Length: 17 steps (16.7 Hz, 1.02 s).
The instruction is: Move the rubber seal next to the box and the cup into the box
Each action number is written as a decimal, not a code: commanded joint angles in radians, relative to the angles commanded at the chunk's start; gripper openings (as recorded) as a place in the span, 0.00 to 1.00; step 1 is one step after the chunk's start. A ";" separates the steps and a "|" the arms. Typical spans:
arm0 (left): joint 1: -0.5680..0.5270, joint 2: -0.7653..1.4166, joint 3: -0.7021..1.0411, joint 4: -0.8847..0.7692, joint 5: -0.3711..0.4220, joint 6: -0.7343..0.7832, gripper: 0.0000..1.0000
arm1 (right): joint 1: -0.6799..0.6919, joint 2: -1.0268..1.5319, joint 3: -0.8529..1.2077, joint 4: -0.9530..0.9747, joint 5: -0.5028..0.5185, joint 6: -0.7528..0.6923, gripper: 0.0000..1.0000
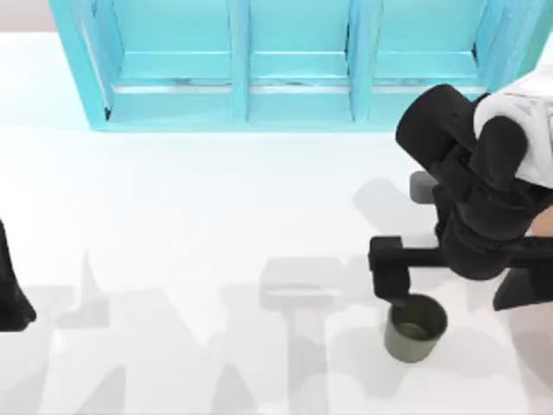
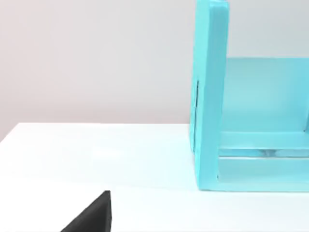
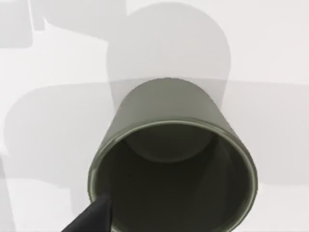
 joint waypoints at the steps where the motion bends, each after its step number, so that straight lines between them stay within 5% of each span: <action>1: 0.000 0.000 0.000 0.000 0.000 0.000 1.00 | 0.001 0.012 -0.026 0.038 0.000 0.001 1.00; 10: 0.000 0.000 0.000 0.000 0.000 0.000 1.00 | 0.004 0.059 -0.129 0.188 0.000 0.005 1.00; 17: 0.000 0.000 0.000 0.000 0.000 0.000 1.00 | 0.004 0.059 -0.129 0.188 0.000 0.005 0.47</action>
